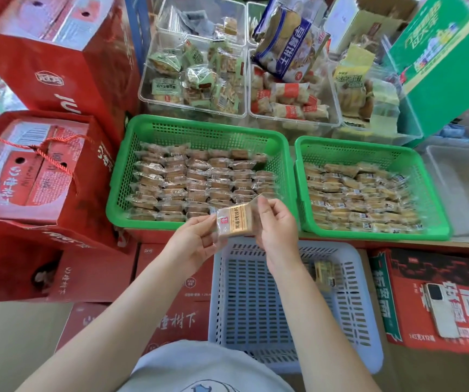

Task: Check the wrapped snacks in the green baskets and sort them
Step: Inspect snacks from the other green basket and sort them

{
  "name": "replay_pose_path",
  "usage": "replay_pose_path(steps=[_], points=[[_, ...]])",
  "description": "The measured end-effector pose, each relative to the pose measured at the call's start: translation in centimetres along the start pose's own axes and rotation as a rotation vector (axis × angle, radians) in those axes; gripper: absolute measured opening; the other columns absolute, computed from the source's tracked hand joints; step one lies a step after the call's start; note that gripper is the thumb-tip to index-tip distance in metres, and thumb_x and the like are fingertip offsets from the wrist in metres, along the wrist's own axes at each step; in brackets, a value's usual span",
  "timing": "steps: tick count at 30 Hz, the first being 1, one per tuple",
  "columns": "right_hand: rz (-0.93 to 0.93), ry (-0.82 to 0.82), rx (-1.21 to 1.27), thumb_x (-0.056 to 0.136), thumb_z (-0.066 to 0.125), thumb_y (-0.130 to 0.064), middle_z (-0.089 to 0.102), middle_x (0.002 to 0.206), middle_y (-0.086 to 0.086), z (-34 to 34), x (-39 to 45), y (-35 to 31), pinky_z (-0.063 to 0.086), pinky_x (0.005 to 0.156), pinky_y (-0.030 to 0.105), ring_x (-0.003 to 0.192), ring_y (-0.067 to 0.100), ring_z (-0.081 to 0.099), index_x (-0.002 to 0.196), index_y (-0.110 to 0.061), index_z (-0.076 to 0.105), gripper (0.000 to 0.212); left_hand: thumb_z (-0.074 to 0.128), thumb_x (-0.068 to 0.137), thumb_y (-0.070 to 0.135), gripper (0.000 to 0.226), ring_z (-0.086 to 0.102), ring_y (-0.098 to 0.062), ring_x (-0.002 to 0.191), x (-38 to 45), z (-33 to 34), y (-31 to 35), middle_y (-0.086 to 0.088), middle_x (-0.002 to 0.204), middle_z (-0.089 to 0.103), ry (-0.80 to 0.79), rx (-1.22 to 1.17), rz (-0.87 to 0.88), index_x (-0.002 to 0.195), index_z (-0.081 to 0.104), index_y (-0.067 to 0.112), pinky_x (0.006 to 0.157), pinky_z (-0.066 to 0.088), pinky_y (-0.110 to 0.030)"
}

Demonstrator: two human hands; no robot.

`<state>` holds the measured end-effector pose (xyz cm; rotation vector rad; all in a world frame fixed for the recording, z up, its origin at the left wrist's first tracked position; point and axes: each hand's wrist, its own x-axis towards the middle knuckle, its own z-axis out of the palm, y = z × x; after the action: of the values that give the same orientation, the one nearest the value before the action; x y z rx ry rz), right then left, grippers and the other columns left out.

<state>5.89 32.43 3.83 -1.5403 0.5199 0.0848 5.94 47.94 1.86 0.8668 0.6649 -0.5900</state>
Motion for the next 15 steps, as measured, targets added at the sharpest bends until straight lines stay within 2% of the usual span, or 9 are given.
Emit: replay_pose_path(steps=[3, 5, 9, 11, 13, 15], points=[[0.071, 0.041, 0.018, 0.102, 0.054, -0.038, 0.062, 0.071, 0.005, -0.8, 1.0, 0.2, 0.036, 0.044, 0.024, 0.051, 0.012, 0.050, 0.083, -0.017, 0.057, 0.030, 0.060, 0.100, 0.010, 0.022, 0.074, -0.018, 0.079, 0.4, 0.4, 0.4, -0.015, 0.104, 0.076, -0.024, -0.039, -0.006, 0.119, 0.061, 0.000, 0.064, 0.062, -0.029], [0.143, 0.039, 0.021, 0.105, 0.049, -0.031, 0.056, 0.068, 0.006, -1.6, 1.8, 0.5, 0.032, 0.040, 0.023, 0.045, 0.010, 0.042, 0.085, -0.013, 0.055, 0.027, 0.061, 0.099, 0.009, 0.025, 0.074, -0.022, 0.086, 0.8, 0.7, 0.7, -0.019, 0.115, 0.073, -0.018, -0.064, 0.005, 0.121, 0.060, -0.001, 0.062, 0.061, -0.028], [0.292, -0.042, -0.010, 0.103, 0.050, -0.043, 0.072, 0.098, 0.010, -2.7, 3.4, 0.4, 0.050, 0.055, 0.032, 0.075, 0.021, 0.065, 0.106, -0.013, 0.062, 0.032, 0.063, 0.097, 0.009, 0.013, 0.069, -0.028, 0.099, 2.2, 1.5, 1.2, -0.023, 0.121, 0.070, -0.015, -0.050, 0.037, 0.107, 0.060, 0.002, 0.066, 0.062, -0.029], [0.320, -0.144, 0.070, 0.099, 0.058, -0.044, 0.073, 0.097, 0.011, -3.1, 4.0, -0.1, 0.051, 0.049, 0.030, 0.069, 0.021, 0.065, 0.115, -0.009, 0.060, 0.039, 0.065, 0.096, 0.011, 0.007, 0.066, -0.027, 0.098, 3.0, 2.0, 1.4, -0.022, 0.117, 0.071, -0.008, 0.031, 0.072, 0.099, 0.063, 0.005, 0.069, 0.062, -0.030], [0.290, -0.190, 0.071, 0.096, 0.065, -0.034, 0.071, 0.093, 0.011, -3.5, 4.7, -0.5, 0.050, 0.049, 0.028, 0.063, 0.019, 0.063, 0.113, -0.008, 0.060, 0.031, 0.067, 0.095, 0.014, 0.006, 0.067, -0.024, 0.092, 3.8, 2.5, 1.7, -0.018, 0.110, 0.070, 0.006, 0.097, 0.102, 0.096, 0.065, 0.008, 0.070, 0.061, -0.032], [0.220, -0.186, 0.038, 0.094, 0.068, -0.024, 0.071, 0.100, 0.009, -4.0, 5.8, -0.3, 0.052, 0.058, 0.028, 0.074, 0.020, 0.066, 0.112, -0.014, 0.063, 0.021, 0.067, 0.096, 0.023, 0.016, 0.069, -0.022, 0.092, 4.5, 3.3, 2.0, -0.013, 0.111, 0.070, -0.004, 0.167, 0.116, 0.105, 0.065, 0.010, 0.077, 0.062, -0.038]])
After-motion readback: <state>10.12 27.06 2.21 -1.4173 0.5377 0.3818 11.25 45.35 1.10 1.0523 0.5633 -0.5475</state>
